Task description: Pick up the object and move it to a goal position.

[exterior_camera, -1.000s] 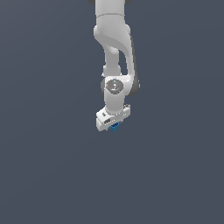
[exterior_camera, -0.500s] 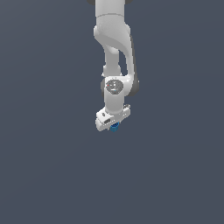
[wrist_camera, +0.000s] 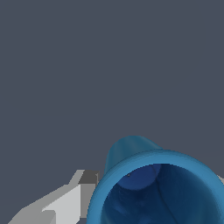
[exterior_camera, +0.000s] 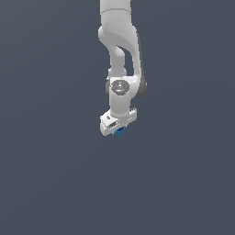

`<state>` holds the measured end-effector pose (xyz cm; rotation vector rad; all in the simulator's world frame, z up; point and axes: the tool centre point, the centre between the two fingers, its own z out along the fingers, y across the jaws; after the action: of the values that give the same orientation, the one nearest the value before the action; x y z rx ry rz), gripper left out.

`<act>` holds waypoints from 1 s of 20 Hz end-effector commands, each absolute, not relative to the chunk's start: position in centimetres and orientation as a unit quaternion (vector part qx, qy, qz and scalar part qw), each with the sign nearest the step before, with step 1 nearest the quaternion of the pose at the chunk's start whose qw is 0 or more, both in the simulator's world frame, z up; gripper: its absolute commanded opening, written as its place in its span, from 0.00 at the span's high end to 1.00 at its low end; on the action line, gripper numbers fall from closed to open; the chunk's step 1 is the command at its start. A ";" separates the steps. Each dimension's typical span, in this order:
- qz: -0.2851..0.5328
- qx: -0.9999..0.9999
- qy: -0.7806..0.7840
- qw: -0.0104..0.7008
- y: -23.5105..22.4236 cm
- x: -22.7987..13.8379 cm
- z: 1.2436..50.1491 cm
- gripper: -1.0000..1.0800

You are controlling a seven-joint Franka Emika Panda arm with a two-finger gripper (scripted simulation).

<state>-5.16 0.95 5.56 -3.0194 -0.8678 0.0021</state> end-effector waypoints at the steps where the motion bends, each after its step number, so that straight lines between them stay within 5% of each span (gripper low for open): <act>1: 0.000 -0.961 -0.276 0.000 0.9 -5.2 6.7 1.00; 20: 0.000 -0.961 -0.277 0.000 0.6 -6.5 21.2 1.00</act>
<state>-6.44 0.65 20.31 -3.0187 -0.8699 -0.0008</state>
